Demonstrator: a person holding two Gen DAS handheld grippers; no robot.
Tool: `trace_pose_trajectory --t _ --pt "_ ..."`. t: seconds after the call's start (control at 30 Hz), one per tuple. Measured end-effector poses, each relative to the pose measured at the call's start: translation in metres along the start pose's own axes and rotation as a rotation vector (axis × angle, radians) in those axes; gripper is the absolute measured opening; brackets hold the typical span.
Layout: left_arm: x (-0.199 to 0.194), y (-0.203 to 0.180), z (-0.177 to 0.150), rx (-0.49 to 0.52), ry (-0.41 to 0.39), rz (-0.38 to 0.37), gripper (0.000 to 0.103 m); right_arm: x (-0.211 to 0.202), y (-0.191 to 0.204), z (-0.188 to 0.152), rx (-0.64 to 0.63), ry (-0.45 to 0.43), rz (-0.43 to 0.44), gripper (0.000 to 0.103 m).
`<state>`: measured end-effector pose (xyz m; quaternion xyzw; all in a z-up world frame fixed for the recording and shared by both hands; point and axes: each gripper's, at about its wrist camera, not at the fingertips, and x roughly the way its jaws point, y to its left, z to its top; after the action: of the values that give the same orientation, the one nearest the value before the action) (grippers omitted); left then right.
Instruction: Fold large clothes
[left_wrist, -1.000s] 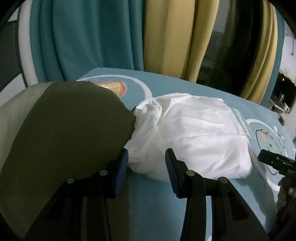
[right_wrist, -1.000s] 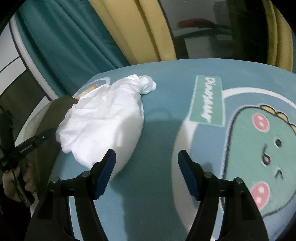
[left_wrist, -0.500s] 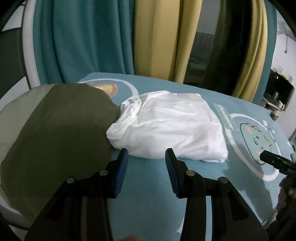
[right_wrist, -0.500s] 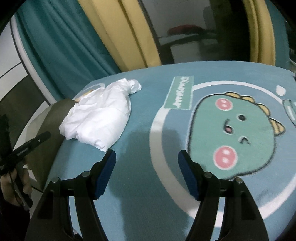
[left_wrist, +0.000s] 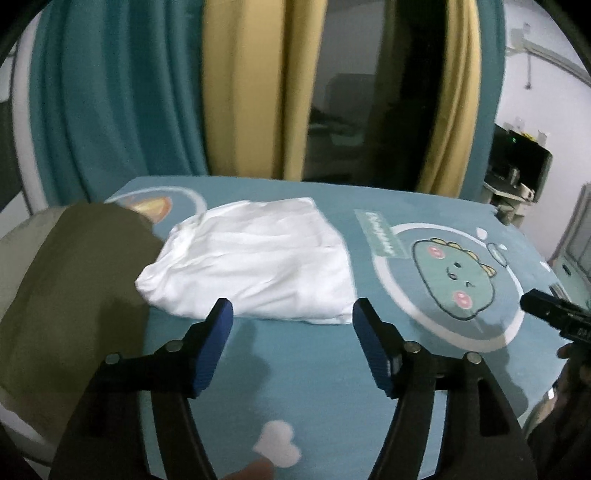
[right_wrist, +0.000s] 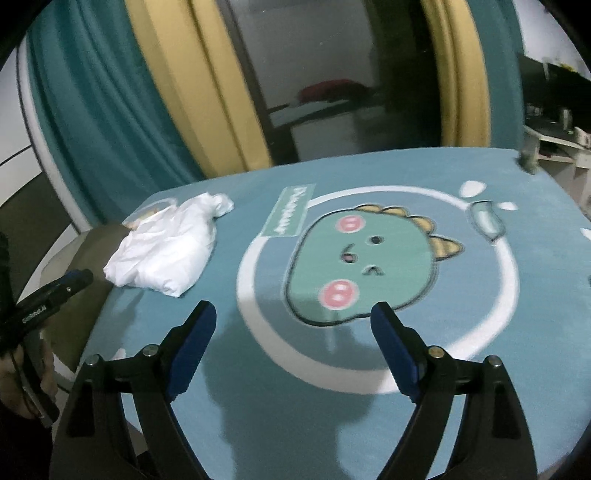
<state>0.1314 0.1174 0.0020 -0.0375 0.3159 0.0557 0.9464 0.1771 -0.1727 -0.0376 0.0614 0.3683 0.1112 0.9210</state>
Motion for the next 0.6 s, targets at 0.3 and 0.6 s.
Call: trace_pose_trajectory --t 0.3,0.6 --pt "-0.033 -0.042 0.02 0.079 -0.136 -0.006 0.085 -0.06 -0.035 0.004 0.05 -0.121 -0.08 0.093" --pt "-0.065 -0.064 0.044 0.091 -0.271 0.02 0.085 -0.114 -0.04 0.018 0.042 -0.242 -0.131 0.094"
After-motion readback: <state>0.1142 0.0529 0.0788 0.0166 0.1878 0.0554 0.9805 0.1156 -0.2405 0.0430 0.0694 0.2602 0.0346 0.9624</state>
